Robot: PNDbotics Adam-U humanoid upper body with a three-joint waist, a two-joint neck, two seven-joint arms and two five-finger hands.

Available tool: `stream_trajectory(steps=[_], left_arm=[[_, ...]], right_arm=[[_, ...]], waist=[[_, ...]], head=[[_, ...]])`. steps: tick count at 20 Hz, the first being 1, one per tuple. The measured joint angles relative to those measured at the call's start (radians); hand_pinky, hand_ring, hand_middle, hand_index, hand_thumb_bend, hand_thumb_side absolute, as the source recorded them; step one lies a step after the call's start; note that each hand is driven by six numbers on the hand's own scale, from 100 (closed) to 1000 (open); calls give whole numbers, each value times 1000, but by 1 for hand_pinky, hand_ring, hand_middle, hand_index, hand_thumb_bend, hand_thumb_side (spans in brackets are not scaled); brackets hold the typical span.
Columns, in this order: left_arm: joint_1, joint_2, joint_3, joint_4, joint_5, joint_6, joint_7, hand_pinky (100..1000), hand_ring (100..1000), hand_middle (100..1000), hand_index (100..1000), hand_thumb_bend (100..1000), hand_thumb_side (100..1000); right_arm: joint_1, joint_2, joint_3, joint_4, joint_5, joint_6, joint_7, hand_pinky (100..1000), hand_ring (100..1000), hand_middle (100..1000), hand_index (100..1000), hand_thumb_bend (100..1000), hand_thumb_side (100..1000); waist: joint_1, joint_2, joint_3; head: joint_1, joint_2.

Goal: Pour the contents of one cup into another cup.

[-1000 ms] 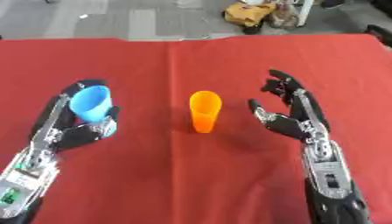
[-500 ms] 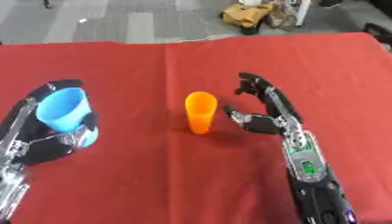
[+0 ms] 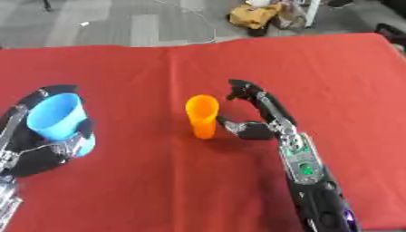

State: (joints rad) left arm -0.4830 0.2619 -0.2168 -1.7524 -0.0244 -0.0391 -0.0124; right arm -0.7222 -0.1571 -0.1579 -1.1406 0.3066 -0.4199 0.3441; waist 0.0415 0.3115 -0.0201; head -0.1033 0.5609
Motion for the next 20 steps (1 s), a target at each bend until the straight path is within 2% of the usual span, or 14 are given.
stream_trajectory(steps=[9,20], left_arm=[[3,-8,0,-2,3,4,-4,458,587,599,772,100,100],[7,-14,0,-2,3,4,-6,464,588,600,773,100,100]], right_arm=[[-9,13,12,17,31,-14,24,923,954,687,938,497,233],[-25,33,31,34,61,-21,56,921,952,685,944,496,247]], waist=[[-1,-2,2],[-3,-4,7]], head=[[-5,0],[-10,0]])
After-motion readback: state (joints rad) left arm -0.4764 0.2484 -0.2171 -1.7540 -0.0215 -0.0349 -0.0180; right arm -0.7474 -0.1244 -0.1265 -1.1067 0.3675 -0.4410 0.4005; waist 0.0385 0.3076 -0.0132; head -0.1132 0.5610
